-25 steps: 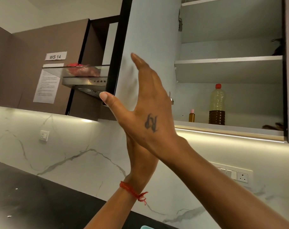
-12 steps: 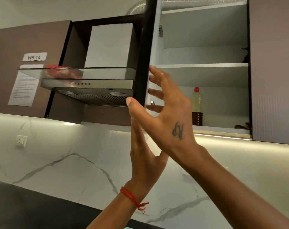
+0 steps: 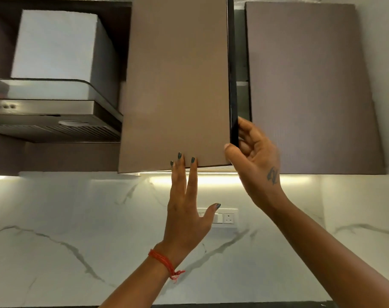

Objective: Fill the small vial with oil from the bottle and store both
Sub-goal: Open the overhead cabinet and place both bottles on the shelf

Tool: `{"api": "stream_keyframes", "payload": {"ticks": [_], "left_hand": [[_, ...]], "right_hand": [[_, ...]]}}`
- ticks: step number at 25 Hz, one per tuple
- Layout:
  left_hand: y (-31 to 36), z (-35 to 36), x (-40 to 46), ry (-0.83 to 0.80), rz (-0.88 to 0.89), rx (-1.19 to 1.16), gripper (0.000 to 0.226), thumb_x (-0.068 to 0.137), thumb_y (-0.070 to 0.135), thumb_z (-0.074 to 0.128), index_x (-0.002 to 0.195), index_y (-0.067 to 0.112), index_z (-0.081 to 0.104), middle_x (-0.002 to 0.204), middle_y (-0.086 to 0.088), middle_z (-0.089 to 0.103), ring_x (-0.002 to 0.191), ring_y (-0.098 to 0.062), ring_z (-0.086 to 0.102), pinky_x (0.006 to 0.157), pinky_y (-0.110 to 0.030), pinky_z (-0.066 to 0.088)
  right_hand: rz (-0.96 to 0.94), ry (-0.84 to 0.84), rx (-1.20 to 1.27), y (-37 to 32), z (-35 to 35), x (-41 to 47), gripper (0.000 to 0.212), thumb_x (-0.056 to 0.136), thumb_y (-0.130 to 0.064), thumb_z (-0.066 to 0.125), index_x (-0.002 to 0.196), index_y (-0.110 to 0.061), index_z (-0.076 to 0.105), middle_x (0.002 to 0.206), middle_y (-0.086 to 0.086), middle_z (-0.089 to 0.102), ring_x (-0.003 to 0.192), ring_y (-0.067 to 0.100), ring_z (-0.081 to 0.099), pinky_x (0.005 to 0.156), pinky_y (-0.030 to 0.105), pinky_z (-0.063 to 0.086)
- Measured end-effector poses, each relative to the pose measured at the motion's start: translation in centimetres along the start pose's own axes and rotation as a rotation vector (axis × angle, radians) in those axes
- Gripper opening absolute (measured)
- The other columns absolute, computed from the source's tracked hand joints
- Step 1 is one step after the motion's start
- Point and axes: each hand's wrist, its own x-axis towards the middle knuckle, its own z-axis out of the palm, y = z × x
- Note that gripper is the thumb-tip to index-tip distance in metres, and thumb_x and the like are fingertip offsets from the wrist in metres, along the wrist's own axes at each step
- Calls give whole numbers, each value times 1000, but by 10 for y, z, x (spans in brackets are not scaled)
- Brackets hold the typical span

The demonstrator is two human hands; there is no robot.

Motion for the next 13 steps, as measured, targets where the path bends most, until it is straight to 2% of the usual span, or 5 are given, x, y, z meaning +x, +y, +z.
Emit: {"api": "stream_keyframes", "payload": {"ticks": [2, 4, 9, 13], "left_hand": [[7, 23, 2, -41, 34, 11, 100, 75, 46, 64, 144, 33, -7, 155, 3, -4, 143, -15, -8, 110, -26, 7], [7, 42, 3, -50, 72, 25, 102, 75, 41, 67, 145, 31, -6, 155, 2, -5, 143, -18, -11, 110, -36, 13], [3, 81, 5, -116, 46, 83, 104, 73, 32, 74, 146, 26, 0, 155, -7, -7, 142, -25, -12, 104, -45, 33], [-3, 110, 6, -193, 62, 148, 108, 71, 27, 76, 146, 24, -1, 155, -11, -8, 142, -32, -10, 106, -45, 31]], "right_hand": [[100, 3, 64, 26, -20, 2, 45, 83, -2, 62, 111, -34, 46, 97, -27, 56, 82, -19, 59, 69, 3, 46], [187, 25, 126, 45, -37, 9, 45, 83, 3, 59, 112, -29, 49, 97, -21, 60, 82, -14, 62, 68, 7, 49], [257, 5, 94, 94, -56, 20, 42, 85, 3, 56, 116, -24, 50, 102, -15, 61, 94, 4, 62, 79, 13, 51], [271, 42, 56, 137, -66, 24, 43, 86, 2, 54, 115, -30, 52, 106, -17, 61, 102, 7, 61, 80, 13, 51]]}}
